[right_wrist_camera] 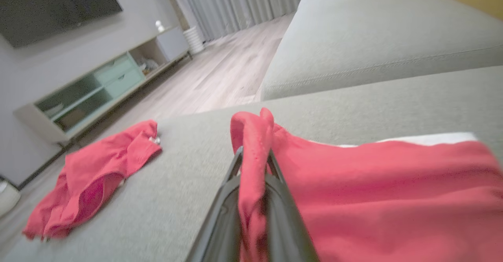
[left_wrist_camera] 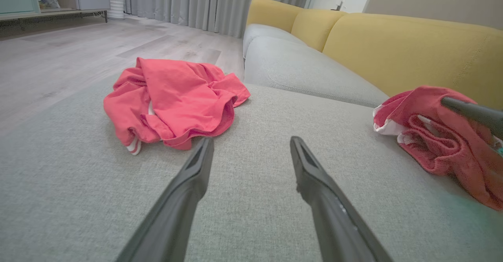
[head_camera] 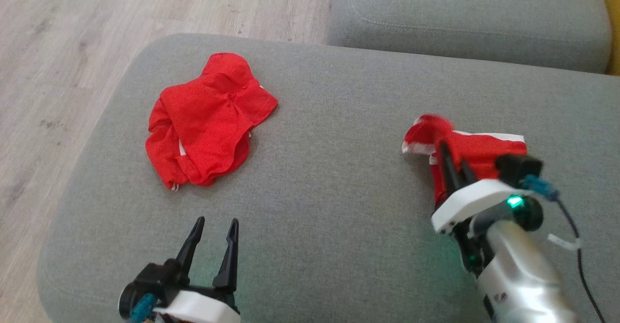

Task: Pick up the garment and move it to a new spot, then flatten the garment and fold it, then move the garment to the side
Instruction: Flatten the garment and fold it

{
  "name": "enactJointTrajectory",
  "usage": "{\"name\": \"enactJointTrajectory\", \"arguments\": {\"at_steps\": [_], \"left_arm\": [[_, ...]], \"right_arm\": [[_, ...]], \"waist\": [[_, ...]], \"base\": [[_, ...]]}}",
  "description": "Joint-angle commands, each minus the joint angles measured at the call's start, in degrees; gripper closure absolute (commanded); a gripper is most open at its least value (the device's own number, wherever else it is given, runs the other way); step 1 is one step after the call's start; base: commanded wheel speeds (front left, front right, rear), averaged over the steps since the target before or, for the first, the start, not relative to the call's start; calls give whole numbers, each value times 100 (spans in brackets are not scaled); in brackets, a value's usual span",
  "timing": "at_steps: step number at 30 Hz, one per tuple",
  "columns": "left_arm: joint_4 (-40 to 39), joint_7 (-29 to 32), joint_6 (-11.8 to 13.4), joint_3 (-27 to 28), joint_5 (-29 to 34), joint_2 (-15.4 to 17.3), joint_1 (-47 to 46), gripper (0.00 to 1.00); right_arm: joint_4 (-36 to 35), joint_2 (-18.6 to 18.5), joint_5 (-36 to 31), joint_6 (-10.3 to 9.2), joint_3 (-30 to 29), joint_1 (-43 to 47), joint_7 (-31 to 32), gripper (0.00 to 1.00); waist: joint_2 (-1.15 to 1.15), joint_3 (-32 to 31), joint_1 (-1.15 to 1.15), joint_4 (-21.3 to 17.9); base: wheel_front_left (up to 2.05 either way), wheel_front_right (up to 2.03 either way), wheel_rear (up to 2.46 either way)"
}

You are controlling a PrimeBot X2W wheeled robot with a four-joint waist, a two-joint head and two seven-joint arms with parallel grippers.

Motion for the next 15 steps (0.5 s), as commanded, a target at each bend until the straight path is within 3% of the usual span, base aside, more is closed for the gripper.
{"name": "enactJointTrajectory", "arguments": {"at_steps": [1, 9, 10, 11, 15], "left_arm": [[-164, -38, 9, 201, -34, 64, -137, 0], [-177, -38, 9, 291, -25, 60, 0, 0], [-179, -38, 9, 287, -23, 57, -6, 0], [-182, -38, 9, 289, -23, 54, -14, 0], [-198, -38, 9, 269, -27, 38, -62, 0]], "right_arm": [[-116, 52, -120, -5, 236, -91, 18, 100], [188, -27, -708, -5, 894, 315, 210, 98], [214, -51, -816, -5, 961, 332, 195, 22], [243, -56, -885, -5, 992, 343, 179, 0], [194, -35, -952, -5, 1004, 344, 23, 0]], "waist": [[0, -28, 1, 9], [0, -113, 1, -133], [0, -111, 1, -165], [0, -106, 1, -201], [0, -89, 1, -343]], "base": [[0, 0, 0], [0, 0, 0], [0, 0, 0], [0, 0, 0], [0, 0, 0]]}}
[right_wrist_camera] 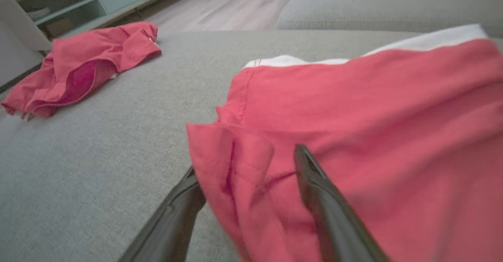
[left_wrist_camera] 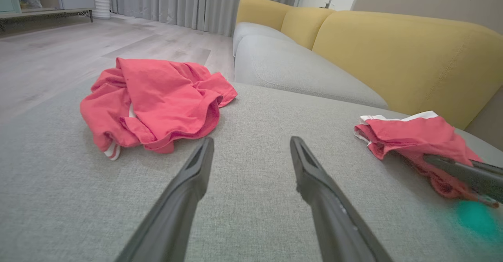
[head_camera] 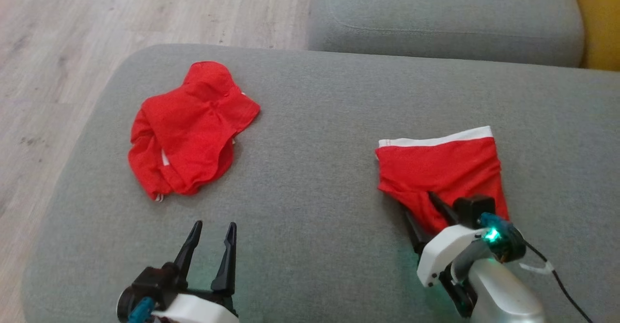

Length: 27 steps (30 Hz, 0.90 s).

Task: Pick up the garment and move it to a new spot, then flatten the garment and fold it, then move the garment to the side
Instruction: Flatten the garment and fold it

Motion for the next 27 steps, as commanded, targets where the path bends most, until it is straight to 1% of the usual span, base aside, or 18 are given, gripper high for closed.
{"name": "enactJointTrajectory", "arguments": {"at_steps": [1, 5, 9, 10, 16, 19, 23, 27], "left_arm": [[-195, -38, 9, 207, -26, 22, -170, 0], [-283, -38, 9, 206, -21, 11, -244, 0], [-428, -38, 9, 201, -20, -11, -351, 0], [-428, -38, 9, 201, -20, -11, -351, 0], [-648, -38, 9, 250, -1, -49, -490, 0], [-711, -38, 9, 283, 28, -70, -508, 0], [-776, -38, 9, 306, 50, -97, -475, 0], [-791, -38, 9, 242, 56, -112, -495, 0]], "right_arm": [[-207, 29, -11, -4, 39, -175, -125, 0], [-472, -33, -180, -4, -303, -221, -299, 0], [-976, -98, -571, -4, -796, -101, -362, 0], [-976, -98, -571, -4, -796, -101, -362, 0], [-2299, -18, -1250, -4, -1682, 528, -371, 0], [-2874, 57, -1431, -4, -2096, 951, -372, 0], [-3297, 103, -1560, -4, -2252, 1347, -372, 0], [-3460, 111, -1478, -4, -2193, 1425, -372, 0]], "waist": [[0, 9, 0, -88], [0, 36, 0, -260], [0, 85, 0, -440], [0, 85, 0, -440], [0, 192, 0, -707], [0, 227, 0, -812], [0, 285, 0, -913], [0, 375, 0, -886]], "base": [[0, 0, 0], [0, 0, 0], [0, 0, 0], [0, 0, 0], [0, 0, 0], [0, 0, 0], [0, 0, 0], [0, 0, 0]]}}
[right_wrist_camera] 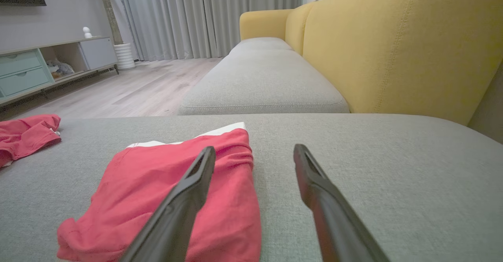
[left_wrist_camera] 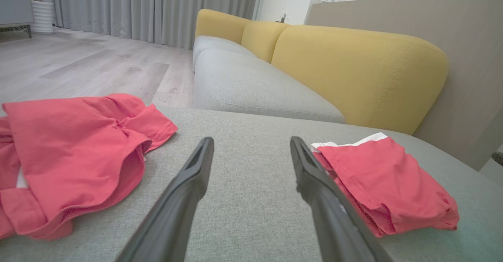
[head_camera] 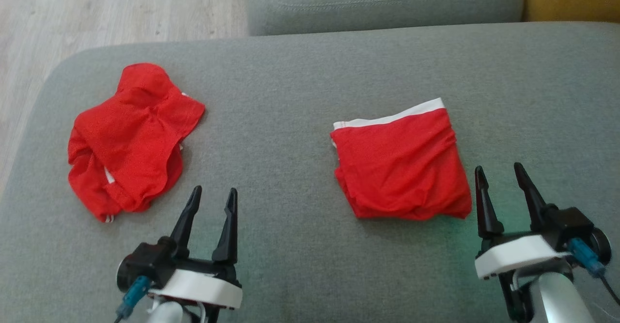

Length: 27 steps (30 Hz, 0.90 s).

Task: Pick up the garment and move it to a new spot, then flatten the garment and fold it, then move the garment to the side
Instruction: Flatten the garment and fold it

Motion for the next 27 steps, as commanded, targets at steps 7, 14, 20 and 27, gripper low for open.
{"name": "enactJointTrajectory", "arguments": {"at_steps": [7, 14, 20, 27], "left_arm": [[-183, -38, 9, -5, 7, -7, -424, 0], [-117, -38, 9, -112, -83, -1, -683, 0], [-93, -38, 9, -178, -143, 71, -886, 0], [-54, -38, 9, -145, -170, 80, -945, 0]], "right_arm": [[-61, -19, 31, -4, 365, -719, -63, 100], [1007, -19, -180, -4, 250, -1739, -6, 100], [2309, -30, -673, -4, -360, -2444, 81, 100], [3254, -40, -1208, -4, -1461, -2779, 55, 100]], "waist": [[0, 444, 0, 351], [0, 1017, 0, 772], [0, 1255, 0, 987], [0, 1180, 0, 1034]], "base": [[0, 0, 0], [0, 0, 0], [0, 0, 0], [0, 0, 0]]}}
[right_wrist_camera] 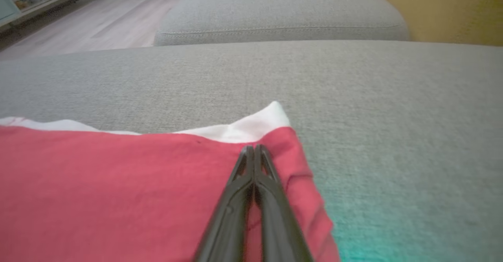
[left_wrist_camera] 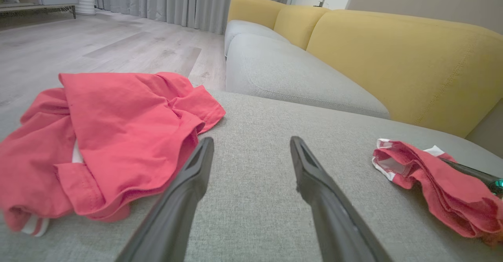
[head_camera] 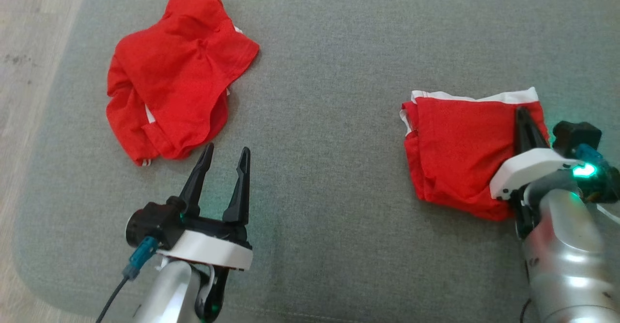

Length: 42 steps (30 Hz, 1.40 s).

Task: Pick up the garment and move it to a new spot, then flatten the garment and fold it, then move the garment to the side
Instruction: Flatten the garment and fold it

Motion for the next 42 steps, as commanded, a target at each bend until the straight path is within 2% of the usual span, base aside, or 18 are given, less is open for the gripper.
{"name": "enactJointTrajectory", "arguments": {"at_steps": [1, 3, 5, 10, 13, 16, 20, 26, 35, 36, 37, 42], "left_arm": [[-125, -38, 9, 182, -44, 68, -124, 0], [-109, -38, 9, 205, -39, 64, -82, 0], [-104, -38, 9, 218, -38, 56, -37, 0], [-123, -38, 9, 258, -28, 35, 54, 0], [-147, -38, 9, 286, -17, 25, 101, 0], [-164, -38, 9, 295, -8, 20, 136, 0], [-165, -38, 9, 278, 6, 15, 160, 0], [-146, -38, 9, 309, 23, 23, 204, 0], [-170, -38, 9, 409, 77, 45, 405, 0], [-171, -38, 9, 420, 85, 44, 437, 0], [-168, -38, 9, 439, 94, 42, 471, 0], [-145, -38, 9, 501, 124, 32, 598, 0]], "right_arm": [[-17, -27, -47, -5, 61, 9, -40, 100], [27, -18, -44, -5, 85, -40, -92, 100], [50, -14, 238, -5, 382, -93, -122, 100], [-902, -12, 1268, -5, 1649, 231, -130, 100], [-1303, -12, 1550, -5, 2215, 564, -131, 100], [-1209, -11, 1603, -5, 2538, 751, -131, 100], [-617, -11, 1630, -5, 2886, 766, -107, 100], [-328, -11, 1793, -5, 2935, 612, -125, 100], [-1489, -11, 1832, -5, 2311, 1132, -131, 100], [-1628, -11, 1813, -5, 2284, 1234, -131, 15], [-1777, -11, 1833, -5, 2245, 1339, -131, 0], [-2338, -11, 1821, -5, 2147, 1795, -132, 0]], "waist": [[0, -48, 0, -14], [0, -136, 0, -34], [0, -239, 0, -45], [0, -434, 0, -63], [0, -481, 0, -58], [0, -491, 0, -44], [0, -478, 0, -27], [0, -555, 0, -106], [0, -913, 0, -475], [0, -952, 0, -524], [0, -991, 0, -573], [0, -1134, 0, -725]], "base": [[0, 0, 0], [0, 0, 0], [0, 0, 0], [0, 0, 0], [0, 0, 0], [0, 0, 0], [0, 0, 0], [0, 0, 0], [0, 0, 0], [0, 0, 0], [0, 0, 0], [0, 0, 0]]}}
